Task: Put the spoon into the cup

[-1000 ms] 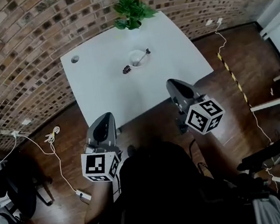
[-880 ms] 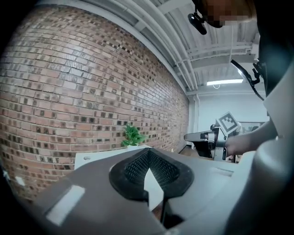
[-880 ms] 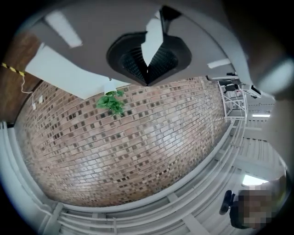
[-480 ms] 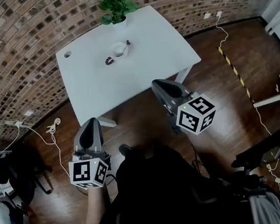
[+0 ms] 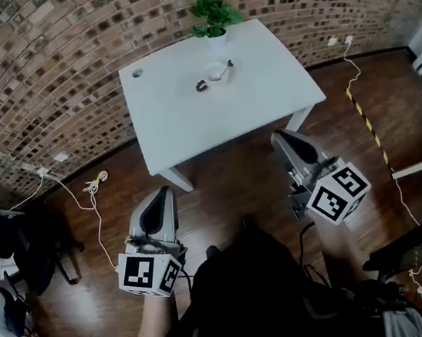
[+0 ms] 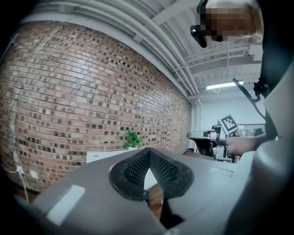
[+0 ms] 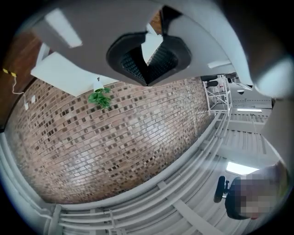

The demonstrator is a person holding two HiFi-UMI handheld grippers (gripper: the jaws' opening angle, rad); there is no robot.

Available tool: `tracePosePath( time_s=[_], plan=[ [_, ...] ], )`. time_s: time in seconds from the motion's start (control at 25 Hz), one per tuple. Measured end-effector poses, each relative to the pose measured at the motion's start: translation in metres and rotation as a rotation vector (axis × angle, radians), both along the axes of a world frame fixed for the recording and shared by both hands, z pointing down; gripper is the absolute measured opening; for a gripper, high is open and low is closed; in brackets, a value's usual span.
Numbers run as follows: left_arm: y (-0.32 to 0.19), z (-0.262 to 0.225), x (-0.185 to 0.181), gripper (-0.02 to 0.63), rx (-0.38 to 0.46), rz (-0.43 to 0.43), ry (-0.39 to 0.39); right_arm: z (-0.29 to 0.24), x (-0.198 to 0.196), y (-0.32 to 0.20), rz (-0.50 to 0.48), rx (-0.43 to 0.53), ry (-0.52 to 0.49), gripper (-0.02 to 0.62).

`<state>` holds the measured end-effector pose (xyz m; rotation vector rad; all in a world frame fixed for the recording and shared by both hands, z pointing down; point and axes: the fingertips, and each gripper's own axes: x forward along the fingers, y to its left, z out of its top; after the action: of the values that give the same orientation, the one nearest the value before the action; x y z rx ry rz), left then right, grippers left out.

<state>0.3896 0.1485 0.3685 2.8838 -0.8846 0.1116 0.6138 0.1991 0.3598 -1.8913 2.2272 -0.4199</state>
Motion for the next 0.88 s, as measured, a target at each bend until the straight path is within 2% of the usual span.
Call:
tracePosePath(
  time_s=[0.2, 0.28, 0.52, 0.6, 0.72, 0.88],
  plan=[
    [0.004, -0.003, -0.057, -0.006, -0.031, -0.036, 0.088, -0.011, -0.044, 0.025, 0.039, -0.023, 0.037, 0.006],
    [0.009, -0.003, -0.065, -0.006, -0.034, -0.008, 0.092, -0.015, -0.059, 0.034, 0.037, -0.021, 0.046, 0.006],
    [0.047, -0.018, -0.051, -0.006, 0.037, 0.157, 0.061, -0.026, -0.07, 0.058, 0.011, 0.013, 0.082, 0.006],
    [0.051, -0.015, -0.046, -0.006, 0.014, 0.139, 0.048, -0.028, -0.066, 0.064, -0.003, 0.016, 0.093, 0.006],
    [0.056, -0.018, -0.037, -0.006, -0.017, 0.102, 0.072, -0.034, -0.055, 0.075, -0.014, 0.035, 0.111, 0.006],
    [0.06, -0.027, -0.024, -0.006, 0.004, 0.108, 0.057, -0.038, -0.041, 0.084, 0.001, 0.051, 0.097, 0.006]
  ],
)
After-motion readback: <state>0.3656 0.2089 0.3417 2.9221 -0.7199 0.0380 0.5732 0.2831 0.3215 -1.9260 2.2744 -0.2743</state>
